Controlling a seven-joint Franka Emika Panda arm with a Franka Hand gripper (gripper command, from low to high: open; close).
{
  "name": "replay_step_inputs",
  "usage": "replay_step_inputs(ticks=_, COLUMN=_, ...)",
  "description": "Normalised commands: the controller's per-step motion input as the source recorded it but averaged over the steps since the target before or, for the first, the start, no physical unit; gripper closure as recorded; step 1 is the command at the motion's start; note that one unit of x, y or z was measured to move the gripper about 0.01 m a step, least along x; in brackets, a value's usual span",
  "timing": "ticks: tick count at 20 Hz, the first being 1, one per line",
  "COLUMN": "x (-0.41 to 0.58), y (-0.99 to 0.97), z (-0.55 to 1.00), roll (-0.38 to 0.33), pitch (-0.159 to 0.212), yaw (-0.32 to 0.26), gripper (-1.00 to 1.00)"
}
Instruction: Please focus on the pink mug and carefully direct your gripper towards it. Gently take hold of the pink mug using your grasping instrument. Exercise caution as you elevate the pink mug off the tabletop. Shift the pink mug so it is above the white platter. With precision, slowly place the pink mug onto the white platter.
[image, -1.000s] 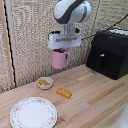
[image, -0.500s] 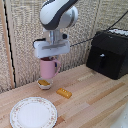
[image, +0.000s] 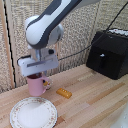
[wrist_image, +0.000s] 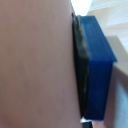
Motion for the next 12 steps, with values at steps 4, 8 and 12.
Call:
replay_step_inputs(ticks=4, x=0.111, y=0.54, z=-0.49, roll=-0.247, pitch=0.0, yaw=0.021, gripper=1.0)
replay_step_inputs(ticks=8, x=0.167, y=0.23, z=-0.37, roll=-0.254, pitch=-0.05, yaw=0.027, gripper=1.0)
replay_step_inputs(ticks=12, x=0.168, y=0.13, z=-0.25, roll=-0.2, pitch=-0.084, yaw=0.037, gripper=1.0)
